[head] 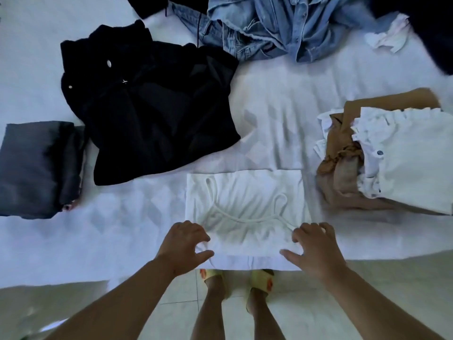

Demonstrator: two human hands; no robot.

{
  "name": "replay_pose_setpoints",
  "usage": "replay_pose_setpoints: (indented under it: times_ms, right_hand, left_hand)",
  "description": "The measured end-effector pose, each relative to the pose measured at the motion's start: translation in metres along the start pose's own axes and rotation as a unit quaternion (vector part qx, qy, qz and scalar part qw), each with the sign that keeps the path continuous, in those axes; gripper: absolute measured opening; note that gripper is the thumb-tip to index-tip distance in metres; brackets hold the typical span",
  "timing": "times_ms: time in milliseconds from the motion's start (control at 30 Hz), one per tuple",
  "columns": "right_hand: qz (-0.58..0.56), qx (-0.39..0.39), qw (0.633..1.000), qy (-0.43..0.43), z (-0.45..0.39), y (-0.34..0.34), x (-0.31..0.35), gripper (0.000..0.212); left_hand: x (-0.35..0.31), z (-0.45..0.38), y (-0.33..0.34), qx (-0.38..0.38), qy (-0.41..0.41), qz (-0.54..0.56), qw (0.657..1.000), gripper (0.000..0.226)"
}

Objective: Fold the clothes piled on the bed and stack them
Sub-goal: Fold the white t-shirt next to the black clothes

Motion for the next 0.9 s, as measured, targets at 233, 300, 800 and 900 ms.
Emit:
replay_pose_setpoints:
  times_ms: [233,300,800,900]
  right_hand:
    - [-0.118,-0.040,0.961,0.248,-0.043,-0.006,-0.008,0.045]
    - [-0.142,-0.025,0.940,0.308,-0.051,0.001,-0.009,0.057]
    - [-0.135,-0.010,0.908,0.396,-0.010,0.012,-0.021,0.047]
    - [-0.151,0.025,0.902,0.404,-0.002,0.013,-0.020,0.033]
  left_hand:
    - [-0.009,-0.034,0.010,-0.101,-0.015,-0.015,0.995,0.025]
    - [-0.018,-0.042,0.023,-0.103,0.009,-0.026,0.994,0.036]
    - [-0.145,-0.197,0.032,0.073,0.185,-0.079,0.977,0.067]
    - [-0.152,-0.215,0.035,0.147,0.216,-0.234,0.937,0.063]
Point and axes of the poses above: each hand's wrist, its own z-axis away from the middle knuckle, its own y-axis out of the palm, x = y × z, the point moved 3 cm from there along -z, towards the middle knuckle, and after that the axes turned 2 degrees about -z, right-handed, at the moved point
